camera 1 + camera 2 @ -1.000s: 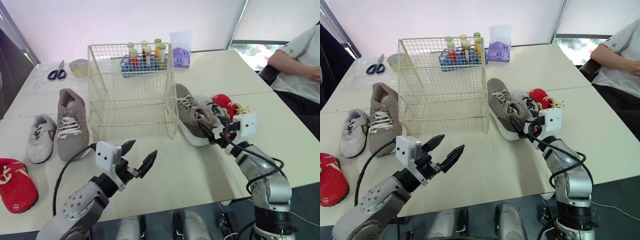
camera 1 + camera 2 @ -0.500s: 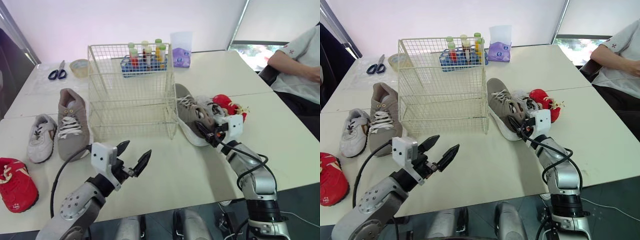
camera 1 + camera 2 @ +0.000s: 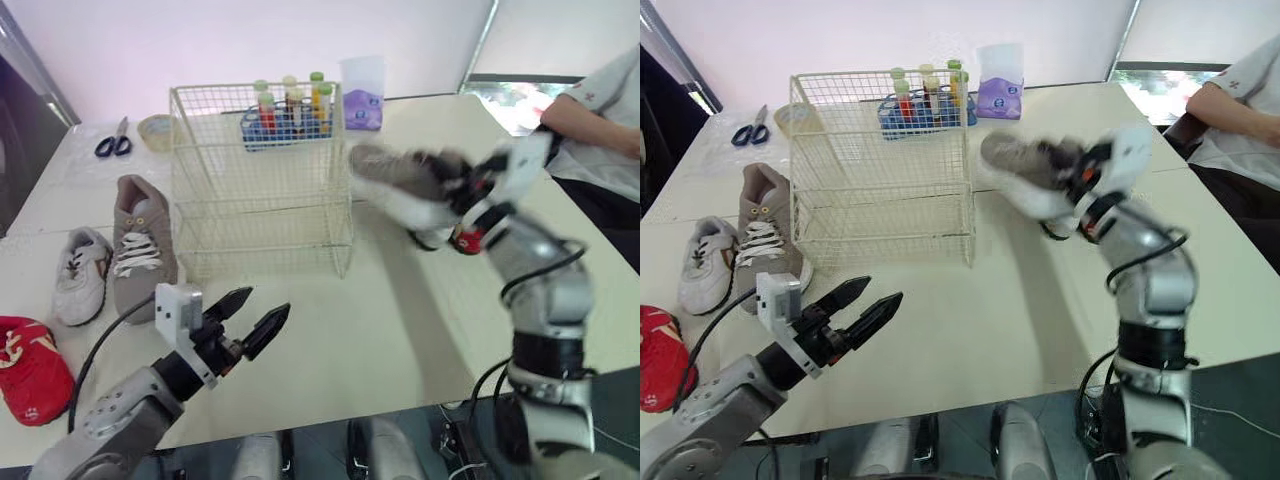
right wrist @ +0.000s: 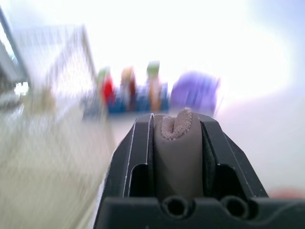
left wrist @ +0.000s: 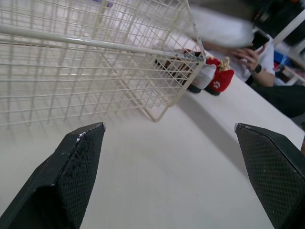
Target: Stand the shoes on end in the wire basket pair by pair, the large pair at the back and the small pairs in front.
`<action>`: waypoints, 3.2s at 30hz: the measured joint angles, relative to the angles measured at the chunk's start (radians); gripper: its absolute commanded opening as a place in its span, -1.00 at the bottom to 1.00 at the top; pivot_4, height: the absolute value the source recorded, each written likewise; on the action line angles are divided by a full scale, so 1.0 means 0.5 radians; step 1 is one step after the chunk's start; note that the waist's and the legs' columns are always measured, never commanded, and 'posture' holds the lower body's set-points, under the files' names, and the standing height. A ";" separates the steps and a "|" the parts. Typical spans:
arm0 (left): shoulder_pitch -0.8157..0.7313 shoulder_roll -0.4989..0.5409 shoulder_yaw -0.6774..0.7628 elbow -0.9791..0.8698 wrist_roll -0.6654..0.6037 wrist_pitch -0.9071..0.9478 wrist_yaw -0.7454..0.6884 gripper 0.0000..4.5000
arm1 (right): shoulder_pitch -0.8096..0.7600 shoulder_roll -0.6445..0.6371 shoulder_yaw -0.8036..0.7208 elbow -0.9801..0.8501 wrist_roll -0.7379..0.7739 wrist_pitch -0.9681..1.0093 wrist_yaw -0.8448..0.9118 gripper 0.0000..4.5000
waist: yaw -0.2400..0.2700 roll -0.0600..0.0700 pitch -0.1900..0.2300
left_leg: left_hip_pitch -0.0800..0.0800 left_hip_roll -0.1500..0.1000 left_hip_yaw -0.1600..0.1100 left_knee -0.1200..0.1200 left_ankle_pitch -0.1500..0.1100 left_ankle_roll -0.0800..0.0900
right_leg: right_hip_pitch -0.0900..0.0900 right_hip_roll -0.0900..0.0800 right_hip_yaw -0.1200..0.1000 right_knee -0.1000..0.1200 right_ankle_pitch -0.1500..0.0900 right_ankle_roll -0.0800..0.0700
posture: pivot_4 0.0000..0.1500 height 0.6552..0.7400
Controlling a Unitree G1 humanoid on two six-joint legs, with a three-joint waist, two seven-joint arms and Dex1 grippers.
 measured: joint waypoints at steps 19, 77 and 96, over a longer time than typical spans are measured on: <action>-0.033 -0.009 -0.016 0.065 -0.013 0.014 0.030 1.00 | 0.672 0.100 0.196 -0.381 0.070 0.058 0.025 -0.52 | 0.012 -0.002 -0.002 | 0.003 0.000 0.003 0.004 -0.001 0.002 | 0.004 0.000 0.002 -0.001 0.000 -0.007 | 1.00 1.00; -0.462 0.628 0.381 0.164 -0.823 0.185 0.036 1.00 | 0.385 -0.030 0.085 -0.052 0.040 -0.040 0.138 -0.91 | -0.033 -0.001 0.001 | 0.004 0.008 0.012 0.007 0.003 0.001 | -0.002 0.006 0.010 -0.001 0.010 -0.017 | 1.00 1.00; -2.176 1.101 0.224 1.730 -1.102 0.677 -0.267 1.00 | -0.963 -0.621 0.165 0.172 0.423 -0.177 1.079 -0.91 | -0.040 -0.008 0.012 | 0.010 0.012 0.021 -0.001 0.005 -0.002 | -0.002 0.024 0.014 0.001 0.012 -0.004 | 1.00 1.00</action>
